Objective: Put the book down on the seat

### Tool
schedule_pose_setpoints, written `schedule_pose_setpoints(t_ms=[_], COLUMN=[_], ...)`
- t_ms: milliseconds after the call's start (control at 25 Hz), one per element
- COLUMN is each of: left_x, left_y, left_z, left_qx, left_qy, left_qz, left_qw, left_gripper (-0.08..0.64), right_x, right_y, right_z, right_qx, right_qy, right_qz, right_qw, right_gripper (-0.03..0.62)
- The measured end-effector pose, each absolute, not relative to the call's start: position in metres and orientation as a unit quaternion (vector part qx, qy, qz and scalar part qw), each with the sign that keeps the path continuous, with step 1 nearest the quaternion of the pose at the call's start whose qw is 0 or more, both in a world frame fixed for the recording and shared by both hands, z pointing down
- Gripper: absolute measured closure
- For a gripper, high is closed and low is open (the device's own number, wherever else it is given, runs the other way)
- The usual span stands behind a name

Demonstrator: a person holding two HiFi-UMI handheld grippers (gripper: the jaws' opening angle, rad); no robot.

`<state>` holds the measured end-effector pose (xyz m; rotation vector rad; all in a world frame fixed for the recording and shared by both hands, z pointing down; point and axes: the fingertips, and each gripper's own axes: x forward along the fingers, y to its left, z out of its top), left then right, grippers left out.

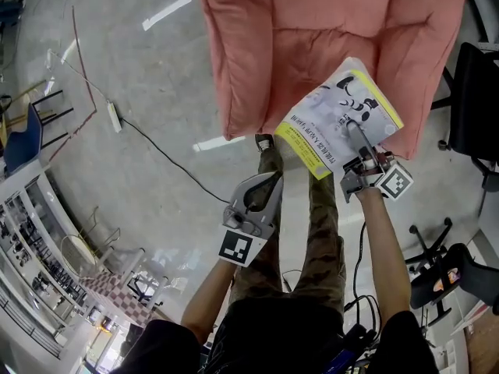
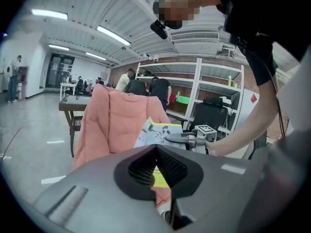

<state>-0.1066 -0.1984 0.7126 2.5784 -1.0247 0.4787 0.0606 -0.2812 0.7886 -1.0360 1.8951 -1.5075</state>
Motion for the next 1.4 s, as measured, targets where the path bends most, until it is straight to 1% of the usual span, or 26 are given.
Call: schedule_pose_setpoints(t_ms=[240, 440, 600, 840, 1000, 1200, 1400], left_x=[-0.117, -0.127, -0.120, -0.093, -0.092, -0.104, -0.111], left_y=[-0.156, -0.170, -0.164, -0.171, -0.174, -0.184, -0.194], left_z=[0.724, 0.750, 0.773, 0.785, 0.788, 0.791, 0.792], left_qx=[0.899, 0.887, 0.883, 0.888, 0.889, 0.885, 0.886], left_qy=[-0.363, -0.370, -0.370, -0.361, -0.359, -0.363, -0.362], left_qz=[0.173, 0.185, 0.189, 0.182, 0.182, 0.183, 0.182], left_qw=[0.175, 0.203, 0.217, 0.218, 0.220, 0.227, 0.227], left_gripper=[0.563, 0.563, 0.563, 0.563, 0.563, 0.563, 0.562], right_x=[0.068, 0.061, 0.061, 0.081, 0.094, 0.108, 0.103], right_y=[-0.308, -0.384, -0.413, -0.447, -0.454, -0.456, -0.463], right_z=[0.816, 0.846, 0.882, 0.932, 0.960, 1.002, 1.023], right_qx=[-0.395, -0.388, -0.394, -0.414, -0.425, -0.490, -0.506], right_qy=[0.696, 0.699, 0.688, 0.680, 0.675, 0.641, 0.631], right_qz=[-0.530, -0.520, -0.525, -0.536, -0.543, -0.566, -0.571], right_qw=[0.281, 0.302, 0.310, 0.280, 0.262, 0.172, 0.138], right_gripper=[0.494, 0.494, 0.494, 0.500, 0.506, 0.506, 0.494])
